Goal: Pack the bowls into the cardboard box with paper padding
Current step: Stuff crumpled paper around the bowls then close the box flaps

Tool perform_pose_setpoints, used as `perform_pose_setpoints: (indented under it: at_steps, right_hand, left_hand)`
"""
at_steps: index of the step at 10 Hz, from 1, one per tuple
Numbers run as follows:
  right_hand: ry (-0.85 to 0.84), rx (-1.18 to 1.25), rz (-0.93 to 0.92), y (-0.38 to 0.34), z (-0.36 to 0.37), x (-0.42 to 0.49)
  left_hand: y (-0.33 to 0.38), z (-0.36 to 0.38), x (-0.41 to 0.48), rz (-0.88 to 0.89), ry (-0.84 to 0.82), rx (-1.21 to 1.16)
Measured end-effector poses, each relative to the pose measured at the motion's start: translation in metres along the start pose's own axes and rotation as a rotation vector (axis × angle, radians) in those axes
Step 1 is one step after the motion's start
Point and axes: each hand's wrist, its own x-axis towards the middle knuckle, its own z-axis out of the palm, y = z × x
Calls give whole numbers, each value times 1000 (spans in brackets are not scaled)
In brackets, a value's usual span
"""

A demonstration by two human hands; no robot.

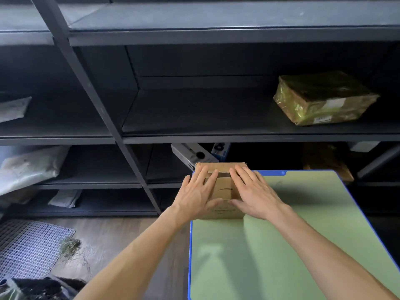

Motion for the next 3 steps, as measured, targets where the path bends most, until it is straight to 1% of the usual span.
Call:
perform_pose_setpoints:
  at_steps: [1,3]
  right_hand:
    - [53,29,-21,-1,-9,-7]
    - [126,77,-41,2,-39,-21]
  left_hand:
    - [1,-8,-2,9,68,-13]
    - [5,-40,-8,23,185,-235]
